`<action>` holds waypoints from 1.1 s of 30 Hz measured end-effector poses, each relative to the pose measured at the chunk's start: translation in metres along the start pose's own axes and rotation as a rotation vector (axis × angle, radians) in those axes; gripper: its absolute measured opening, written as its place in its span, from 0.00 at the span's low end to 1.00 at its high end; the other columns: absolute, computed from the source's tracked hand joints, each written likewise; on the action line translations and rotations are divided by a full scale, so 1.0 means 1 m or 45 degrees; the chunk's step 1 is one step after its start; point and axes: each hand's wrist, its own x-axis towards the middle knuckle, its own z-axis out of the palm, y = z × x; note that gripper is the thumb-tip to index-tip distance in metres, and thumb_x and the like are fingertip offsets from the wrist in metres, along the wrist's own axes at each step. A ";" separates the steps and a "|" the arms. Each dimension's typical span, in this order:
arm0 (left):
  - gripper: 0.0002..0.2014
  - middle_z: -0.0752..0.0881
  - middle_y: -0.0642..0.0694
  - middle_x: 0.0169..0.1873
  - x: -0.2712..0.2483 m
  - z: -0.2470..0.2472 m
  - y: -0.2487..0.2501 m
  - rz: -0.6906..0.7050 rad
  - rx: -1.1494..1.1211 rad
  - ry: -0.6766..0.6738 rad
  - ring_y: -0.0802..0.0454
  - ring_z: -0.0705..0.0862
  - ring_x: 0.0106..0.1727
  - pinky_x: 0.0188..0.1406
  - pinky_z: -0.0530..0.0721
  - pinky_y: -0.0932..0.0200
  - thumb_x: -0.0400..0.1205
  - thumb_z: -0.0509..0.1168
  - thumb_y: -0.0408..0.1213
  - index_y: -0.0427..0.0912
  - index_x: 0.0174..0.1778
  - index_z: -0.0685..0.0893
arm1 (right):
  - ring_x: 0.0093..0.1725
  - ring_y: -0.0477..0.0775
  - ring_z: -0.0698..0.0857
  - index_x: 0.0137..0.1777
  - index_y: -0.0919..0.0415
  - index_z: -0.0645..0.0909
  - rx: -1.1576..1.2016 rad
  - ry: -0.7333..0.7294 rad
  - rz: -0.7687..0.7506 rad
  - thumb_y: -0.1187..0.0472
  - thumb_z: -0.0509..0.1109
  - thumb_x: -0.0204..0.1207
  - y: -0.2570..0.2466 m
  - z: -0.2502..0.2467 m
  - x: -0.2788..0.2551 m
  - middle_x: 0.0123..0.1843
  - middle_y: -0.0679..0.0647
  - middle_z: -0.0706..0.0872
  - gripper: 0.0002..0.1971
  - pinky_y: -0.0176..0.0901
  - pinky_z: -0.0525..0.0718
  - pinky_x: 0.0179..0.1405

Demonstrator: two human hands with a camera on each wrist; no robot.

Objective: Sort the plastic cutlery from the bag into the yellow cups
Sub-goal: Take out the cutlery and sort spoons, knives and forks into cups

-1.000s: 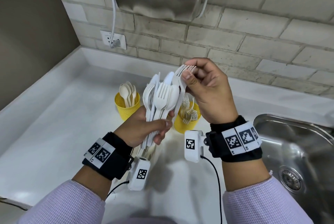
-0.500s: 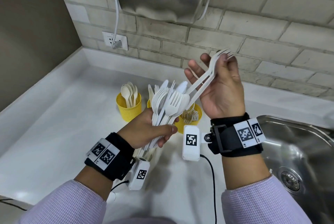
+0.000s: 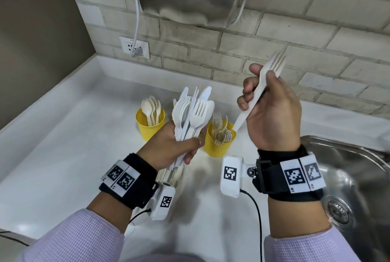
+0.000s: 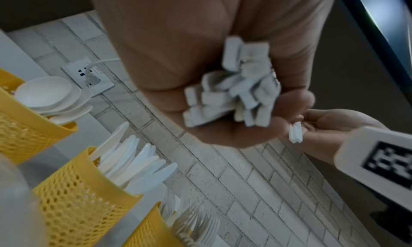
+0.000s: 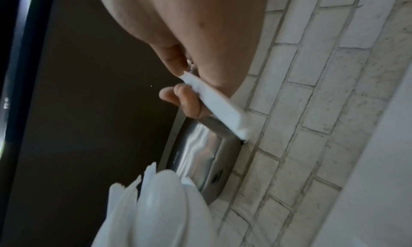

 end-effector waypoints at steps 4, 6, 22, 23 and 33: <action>0.02 0.79 0.38 0.24 0.005 -0.001 -0.006 0.034 0.058 0.173 0.42 0.75 0.24 0.34 0.79 0.50 0.80 0.68 0.27 0.36 0.43 0.84 | 0.22 0.56 0.72 0.59 0.55 0.73 -0.199 -0.014 -0.061 0.53 0.51 0.94 0.018 0.001 -0.021 0.36 0.63 0.81 0.11 0.47 0.72 0.25; 0.03 0.79 0.36 0.22 0.007 0.001 -0.007 0.071 0.084 0.266 0.42 0.76 0.24 0.34 0.80 0.49 0.78 0.70 0.31 0.37 0.40 0.83 | 0.20 0.52 0.65 0.57 0.51 0.75 -0.320 -0.013 -0.033 0.49 0.53 0.93 0.031 0.003 -0.030 0.32 0.60 0.74 0.11 0.43 0.64 0.24; 0.16 0.87 0.60 0.37 0.011 0.015 -0.004 0.307 0.309 0.501 0.64 0.84 0.34 0.35 0.82 0.62 0.82 0.69 0.41 0.54 0.66 0.84 | 0.29 0.51 0.81 0.49 0.60 0.81 -0.839 -0.055 -0.067 0.63 0.74 0.81 0.060 0.022 -0.049 0.31 0.58 0.82 0.05 0.38 0.82 0.31; 0.16 0.88 0.62 0.38 0.010 0.016 -0.003 0.314 0.311 0.501 0.66 0.85 0.36 0.38 0.81 0.64 0.81 0.69 0.45 0.56 0.66 0.84 | 0.32 0.58 0.82 0.47 0.56 0.81 -0.888 -0.056 -0.091 0.59 0.76 0.80 0.061 0.022 -0.048 0.33 0.61 0.83 0.05 0.44 0.83 0.33; 0.17 0.87 0.54 0.41 0.012 0.016 -0.002 0.267 0.308 0.484 0.61 0.84 0.34 0.34 0.81 0.60 0.82 0.72 0.40 0.51 0.67 0.82 | 0.34 0.62 0.84 0.47 0.55 0.85 -0.790 -0.021 -0.187 0.56 0.77 0.79 0.062 0.015 -0.043 0.35 0.63 0.86 0.05 0.45 0.85 0.37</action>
